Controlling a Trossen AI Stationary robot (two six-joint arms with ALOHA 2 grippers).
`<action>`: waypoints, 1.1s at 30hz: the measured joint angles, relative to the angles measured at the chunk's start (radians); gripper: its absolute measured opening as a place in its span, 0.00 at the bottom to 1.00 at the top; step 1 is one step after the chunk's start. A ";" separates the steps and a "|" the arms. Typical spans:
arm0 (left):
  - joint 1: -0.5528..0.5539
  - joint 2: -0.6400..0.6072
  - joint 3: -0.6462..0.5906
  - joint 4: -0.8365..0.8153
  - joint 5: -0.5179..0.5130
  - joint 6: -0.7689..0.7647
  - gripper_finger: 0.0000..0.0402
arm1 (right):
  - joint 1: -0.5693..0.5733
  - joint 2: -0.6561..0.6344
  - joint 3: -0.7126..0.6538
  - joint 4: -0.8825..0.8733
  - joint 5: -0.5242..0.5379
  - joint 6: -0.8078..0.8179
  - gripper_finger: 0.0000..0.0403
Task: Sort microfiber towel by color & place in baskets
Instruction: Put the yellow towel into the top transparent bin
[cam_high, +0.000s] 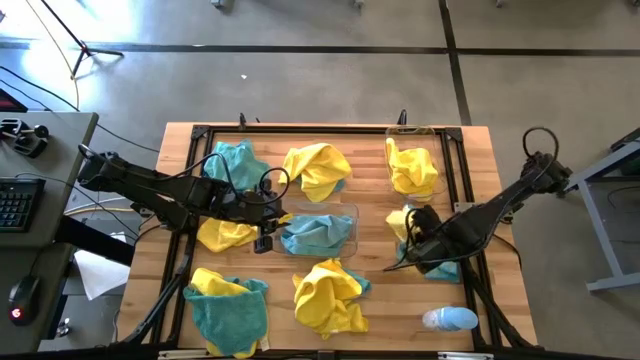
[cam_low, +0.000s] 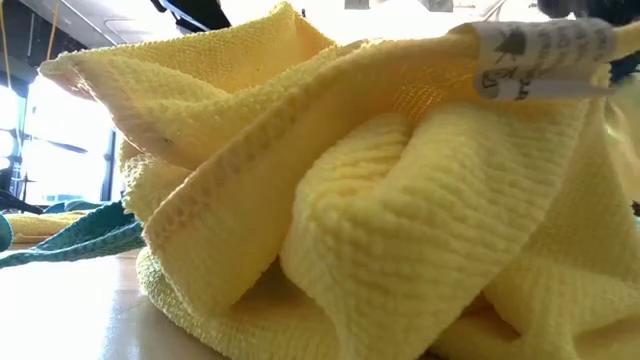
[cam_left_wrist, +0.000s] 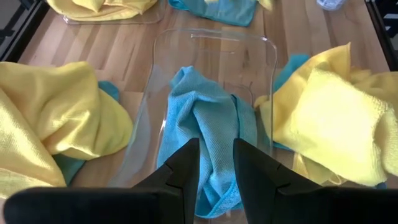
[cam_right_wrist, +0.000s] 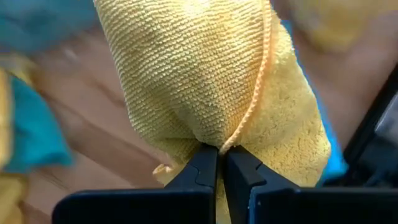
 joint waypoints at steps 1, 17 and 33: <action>0.000 0.000 0.000 -0.001 0.000 0.000 0.22 | 0.000 0.000 0.038 -0.032 0.048 -0.009 0.00; 0.078 0.001 0.000 0.002 -0.001 0.009 0.22 | -0.451 -0.152 0.290 -0.187 0.354 -0.653 0.00; 0.230 0.001 0.000 0.004 -0.002 0.010 0.22 | -1.178 -0.198 0.025 0.269 -0.049 -1.558 0.00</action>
